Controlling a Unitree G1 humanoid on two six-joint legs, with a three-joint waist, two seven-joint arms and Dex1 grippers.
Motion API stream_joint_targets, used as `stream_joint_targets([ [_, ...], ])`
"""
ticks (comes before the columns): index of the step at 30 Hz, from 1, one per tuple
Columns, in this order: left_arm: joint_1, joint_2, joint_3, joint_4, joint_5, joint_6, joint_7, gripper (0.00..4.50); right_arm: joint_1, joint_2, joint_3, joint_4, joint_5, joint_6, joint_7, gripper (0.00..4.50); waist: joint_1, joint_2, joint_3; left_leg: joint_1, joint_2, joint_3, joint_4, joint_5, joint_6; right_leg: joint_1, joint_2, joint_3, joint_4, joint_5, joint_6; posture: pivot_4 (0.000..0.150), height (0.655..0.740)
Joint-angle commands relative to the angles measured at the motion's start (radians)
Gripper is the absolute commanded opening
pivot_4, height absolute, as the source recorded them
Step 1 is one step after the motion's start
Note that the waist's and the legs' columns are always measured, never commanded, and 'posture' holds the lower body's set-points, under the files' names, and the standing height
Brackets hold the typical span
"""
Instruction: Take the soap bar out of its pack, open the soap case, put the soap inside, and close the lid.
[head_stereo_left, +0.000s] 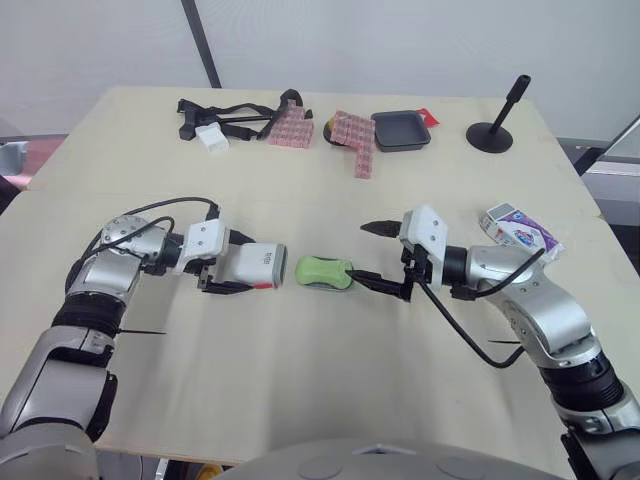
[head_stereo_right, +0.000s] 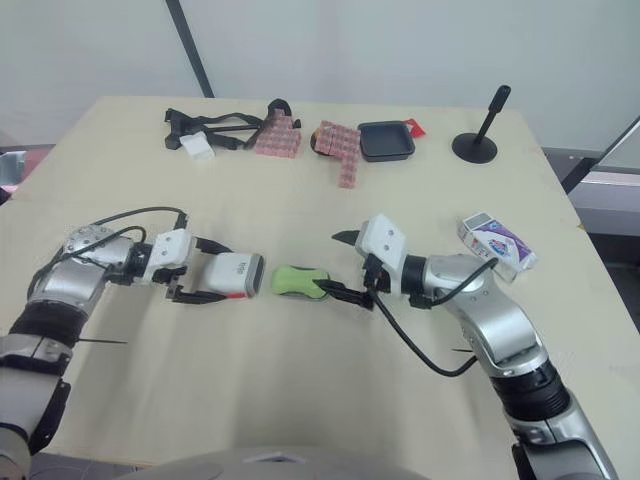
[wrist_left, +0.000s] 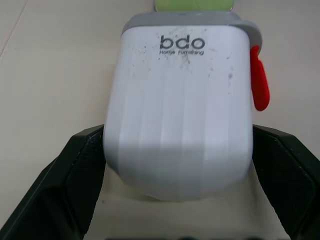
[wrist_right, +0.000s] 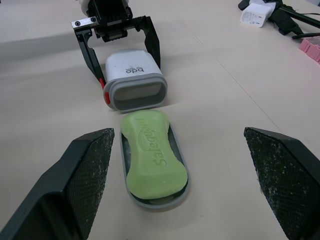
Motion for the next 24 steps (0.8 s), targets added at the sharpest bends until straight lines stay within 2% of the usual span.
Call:
stream_joint_targets([
  [1,-0.027,0.000,-0.001,0.030,0.013,-0.038,-0.014,4.50,0.004,-0.008,-0.001,-0.038,-0.005,-0.023,-0.012,4.46,0.000,0.000,0.000,0.000,0.000,0.000,0.000,0.000,0.000,0.000,0.000,0.000,0.000,0.000,0.000,0.150,0.7400],
  [9,-0.036,-0.011,-0.002,0.042,0.002,-0.037,-0.034,4.50,0.007,-0.021,0.021,-0.030,-0.020,-0.023,-0.019,4.46,0.000,0.000,0.000,0.000,0.000,0.000,0.000,0.000,0.000,0.001,0.000,0.000,0.000,0.000,0.000,0.150,0.7400],
  [13,-0.027,-0.005,0.000,0.024,-0.004,-0.025,-0.052,3.46,-0.004,-0.037,0.041,-0.014,-0.039,-0.018,-0.016,4.50,0.000,0.000,0.000,0.000,0.000,0.000,0.000,0.000,0.000,0.001,0.000,0.000,0.000,0.000,0.000,0.150,0.7400],
  [24,0.023,0.032,0.033,-0.051,-0.010,-0.028,0.009,3.46,-0.049,-0.086,0.131,0.045,-0.111,0.016,0.015,4.50,-0.005,0.000,0.000,-0.001,0.000,0.000,-0.001,0.000,0.000,0.002,0.000,0.000,-0.001,0.000,0.000,0.150,0.7400],
])
